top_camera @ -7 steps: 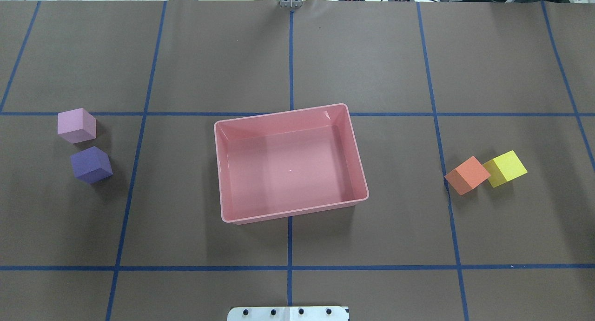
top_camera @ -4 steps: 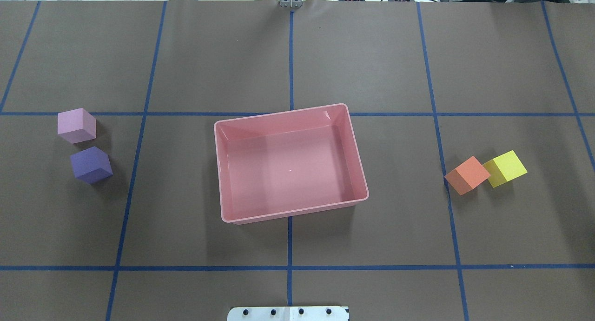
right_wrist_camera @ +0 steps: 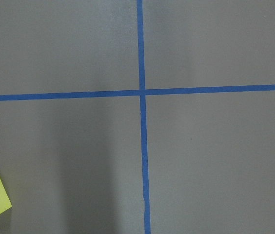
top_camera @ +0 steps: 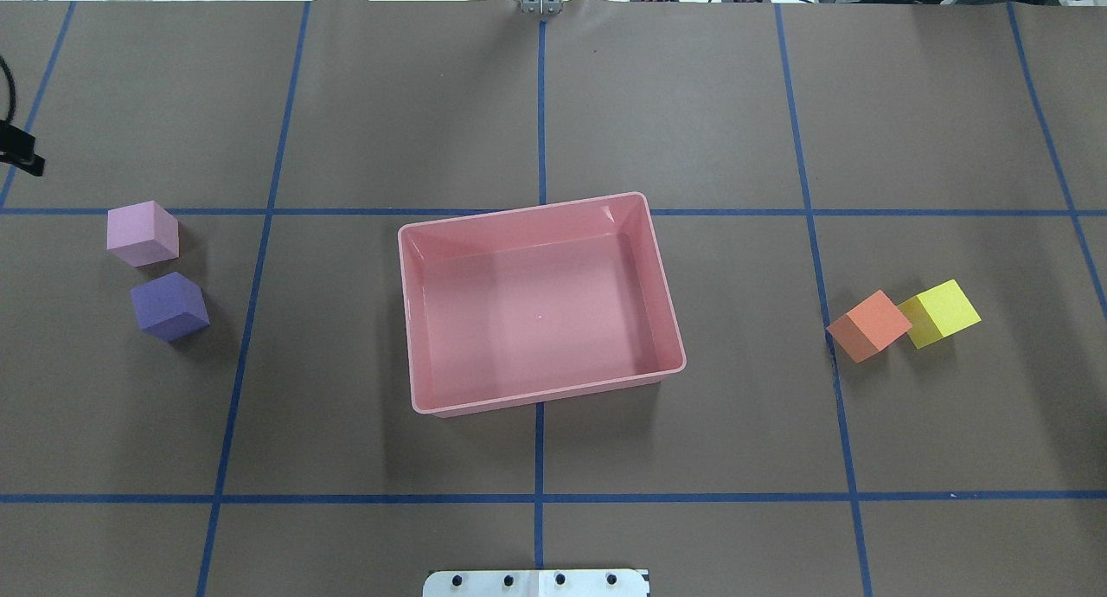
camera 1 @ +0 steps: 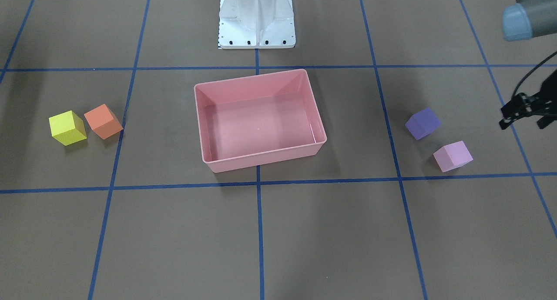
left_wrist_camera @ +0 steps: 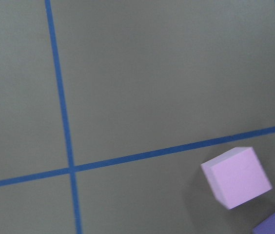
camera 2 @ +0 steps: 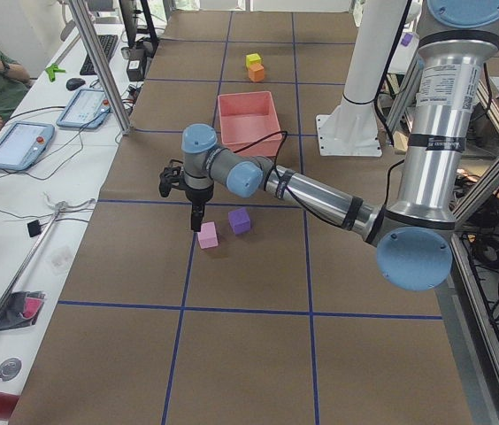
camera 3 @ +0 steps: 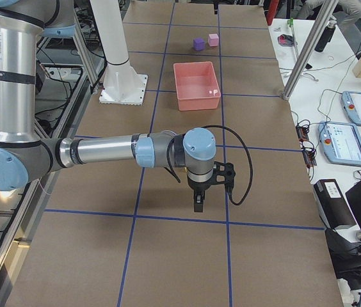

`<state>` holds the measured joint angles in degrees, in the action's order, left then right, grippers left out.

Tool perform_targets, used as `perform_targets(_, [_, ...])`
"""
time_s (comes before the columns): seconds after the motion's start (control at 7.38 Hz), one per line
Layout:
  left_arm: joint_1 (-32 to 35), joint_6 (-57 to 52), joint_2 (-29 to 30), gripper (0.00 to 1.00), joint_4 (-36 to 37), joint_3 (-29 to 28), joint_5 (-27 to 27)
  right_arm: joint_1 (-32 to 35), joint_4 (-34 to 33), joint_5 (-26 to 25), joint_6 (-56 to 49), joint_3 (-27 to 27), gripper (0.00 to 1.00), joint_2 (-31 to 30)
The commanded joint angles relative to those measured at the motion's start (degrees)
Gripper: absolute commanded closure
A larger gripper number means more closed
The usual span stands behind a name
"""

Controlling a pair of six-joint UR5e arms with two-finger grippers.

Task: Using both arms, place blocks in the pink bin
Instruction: 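Reach the left gripper down and grasp the purple cube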

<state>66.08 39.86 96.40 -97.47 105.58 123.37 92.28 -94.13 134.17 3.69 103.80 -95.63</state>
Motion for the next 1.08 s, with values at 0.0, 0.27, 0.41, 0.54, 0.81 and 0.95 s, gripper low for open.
perform_targets(0.0, [-11.2,21.7,-0.2,0.00,-0.7,5.4,-6.7,0.0,0.0,-0.1,0.0,-0.1,0.00,0.1])
perform_targets(0.27, [-17.3,31.2,-2.9,0.00,-5.2,5.9,-11.7,0.0,0.0,-0.1,0.0,0.0,0.00,0.1])
perform_targets(0.41, [-18.6,31.6,-5.2,0.00,-7.6,5.8,-13.0,0.0,0.0,-0.1,0.0,0.0,0.00,0.3])
perform_targets(0.54, [-19.4,31.7,-6.7,0.00,-8.6,5.8,-13.2,0.0,0.0,0.0,0.0,0.1,0.00,0.3])
perform_targets(0.81, [-22.5,34.1,-7.4,0.00,-9.2,5.1,-16.7,0.0,0.0,0.0,0.0,0.3,0.00,0.3])
perform_targets(0.95, [-23.2,35.7,-7.4,0.00,-9.3,4.8,-17.2,0.0,0.0,0.0,0.0,0.3,0.00,0.3])
